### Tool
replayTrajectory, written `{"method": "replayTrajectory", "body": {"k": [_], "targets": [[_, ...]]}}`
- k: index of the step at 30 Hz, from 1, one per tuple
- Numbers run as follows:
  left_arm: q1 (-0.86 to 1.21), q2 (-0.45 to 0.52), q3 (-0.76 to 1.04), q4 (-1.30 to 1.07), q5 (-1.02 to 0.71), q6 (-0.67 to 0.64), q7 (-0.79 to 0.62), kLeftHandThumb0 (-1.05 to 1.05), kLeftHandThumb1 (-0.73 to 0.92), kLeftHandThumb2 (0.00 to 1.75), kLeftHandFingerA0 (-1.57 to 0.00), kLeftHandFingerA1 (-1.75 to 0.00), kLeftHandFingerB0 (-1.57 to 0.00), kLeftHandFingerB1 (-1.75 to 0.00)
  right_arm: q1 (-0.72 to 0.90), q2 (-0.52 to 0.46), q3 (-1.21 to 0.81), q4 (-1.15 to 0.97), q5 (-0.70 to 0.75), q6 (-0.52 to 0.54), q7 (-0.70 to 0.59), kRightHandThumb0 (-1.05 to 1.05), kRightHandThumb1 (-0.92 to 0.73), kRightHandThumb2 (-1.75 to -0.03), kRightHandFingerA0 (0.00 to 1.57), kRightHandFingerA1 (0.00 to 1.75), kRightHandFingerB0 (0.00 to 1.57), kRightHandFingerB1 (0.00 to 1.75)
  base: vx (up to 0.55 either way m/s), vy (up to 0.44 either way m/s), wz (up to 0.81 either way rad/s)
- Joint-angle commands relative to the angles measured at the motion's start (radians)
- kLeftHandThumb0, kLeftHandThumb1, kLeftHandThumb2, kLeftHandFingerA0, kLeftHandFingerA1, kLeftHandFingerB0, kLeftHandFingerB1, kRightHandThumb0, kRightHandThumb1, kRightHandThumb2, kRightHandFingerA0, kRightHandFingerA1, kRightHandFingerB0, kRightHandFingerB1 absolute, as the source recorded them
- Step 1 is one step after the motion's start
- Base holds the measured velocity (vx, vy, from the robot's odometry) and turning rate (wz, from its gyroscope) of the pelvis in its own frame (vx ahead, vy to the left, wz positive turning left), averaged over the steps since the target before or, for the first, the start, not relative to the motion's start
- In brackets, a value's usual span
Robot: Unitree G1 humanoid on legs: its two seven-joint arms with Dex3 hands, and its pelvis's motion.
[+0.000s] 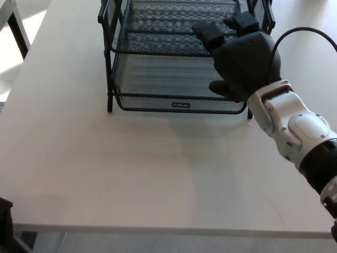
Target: The robot uses its right hand to grab the drawer kept on the middle of the desk and pull it out towards the robot
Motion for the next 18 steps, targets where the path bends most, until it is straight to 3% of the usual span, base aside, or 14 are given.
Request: {"method": "replayTrajectory", "body": {"k": [1, 2, 4, 5, 6, 8, 9, 10, 13, 14, 18], "targets": [[0.010, 0.005, -0.006, -0.022, 0.009, 0.012, -0.028, -0.14, 0.51, 0.65, -0.74, -1.36, -0.70, -1.24, -0.092, 0.020, 0.001, 0.109, -0.012, -0.008, -0.272, -0.63, -0.47, -0.85, 0.27, 0.68, 0.17, 0.52, 0.00, 0.000, 0.00], [0.003, 0.004, -0.008, -0.019, 0.007, 0.011, -0.032, -0.11, 0.50, 0.64, -0.75, -1.37, -0.70, -1.24, -0.101, 0.020, 0.008, 0.125, -0.024, 0.001, -0.316, -0.61, -0.60, -0.58, 0.33, 0.78, 0.27, 0.47, 0.00, 0.000, 0.00], [0.004, 0.006, -0.009, -0.017, 0.012, -0.001, -0.025, -0.15, 0.51, 0.64, -0.75, -1.36, -0.69, -1.25, -0.112, 0.019, 0.022, 0.147, -0.039, 0.005, -0.353, -0.61, -0.60, -0.58, 0.35, 0.88, 0.29, 0.49, 0.00, 0.000, 0.00], [0.002, 0.007, -0.009, -0.012, 0.012, -0.011, -0.023, -0.13, 0.51, 0.64, -0.76, -1.39, -0.69, -1.24, -0.117, 0.020, 0.026, 0.157, -0.041, 0.010, -0.364, -0.62, -0.45, -0.86, 0.48, 0.84, 0.27, 0.57, 0.00, 0.000, 0.00], [0.000, 0.008, -0.010, -0.010, 0.011, -0.016, -0.024, -0.13, 0.51, 0.64, -0.76, -1.39, -0.69, -1.24, -0.116, 0.018, 0.026, 0.161, -0.041, 0.013, -0.372, -0.62, -0.45, -0.86, 0.48, 0.84, 0.27, 0.57, 0.00, 0.000, 0.00], [-0.004, 0.009, -0.011, -0.021, 0.009, 0.009, -0.038, -0.11, 0.51, 0.63, -0.74, -1.39, -0.68, -1.26, -0.124, 0.014, 0.031, 0.178, -0.045, 0.019, -0.394, -0.61, -0.43, -0.85, 0.62, 0.87, 0.31, 0.59, 0.00, 0.000, 0.00], [-0.006, 0.010, -0.012, -0.021, 0.011, 0.010, -0.040, -0.11, 0.51, 0.63, -0.74, -1.39, -0.68, -1.26, -0.127, 0.014, 0.034, 0.185, -0.045, 0.022, -0.401, -0.61, -0.43, -0.85, 0.62, 0.87, 0.31, 0.59, 0.00, 0.000, 0.00], [-0.006, 0.011, -0.013, -0.020, 0.012, 0.005, -0.038, -0.11, 0.51, 0.62, -0.73, -1.37, -0.68, -1.22, -0.128, 0.013, 0.033, 0.189, -0.043, 0.018, -0.404, -0.58, -0.57, -0.57, 0.67, 0.93, 0.38, 0.55, 0.00, 0.000, 0.00], [-0.015, 0.013, -0.015, -0.011, 0.011, -0.014, -0.037, -0.10, 0.52, 0.62, -0.74, -1.34, -0.68, -1.18, -0.135, 0.007, 0.035, 0.204, -0.036, 0.000, -0.423, -0.59, -0.56, -0.58, 0.71, 0.95, 0.36, 0.59, 0.00, 0.000, 0.00], [-0.023, 0.013, -0.012, -0.015, 0.009, -0.004, -0.041, -0.11, 0.53, 0.62, -0.75, -1.31, -0.70, -1.15, -0.138, 0.000, 0.040, 0.211, -0.041, -0.014, -0.459, -0.51, -0.56, -0.57, 0.89, 0.95, 0.51, 0.61, 0.00, 0.000, 0.00], [-0.024, 0.015, -0.011, -0.029, 0.011, 0.004, -0.046, -0.10, 0.52, 0.62, -0.75, -1.35, -0.70, -1.20, -0.138, 0.003, 0.057, 0.225, -0.051, 0.008, -0.491, -0.51, -0.57, -0.57, 0.97, 1.07, 0.72, 0.65, 0.00, 0.000, 0.00]]}}
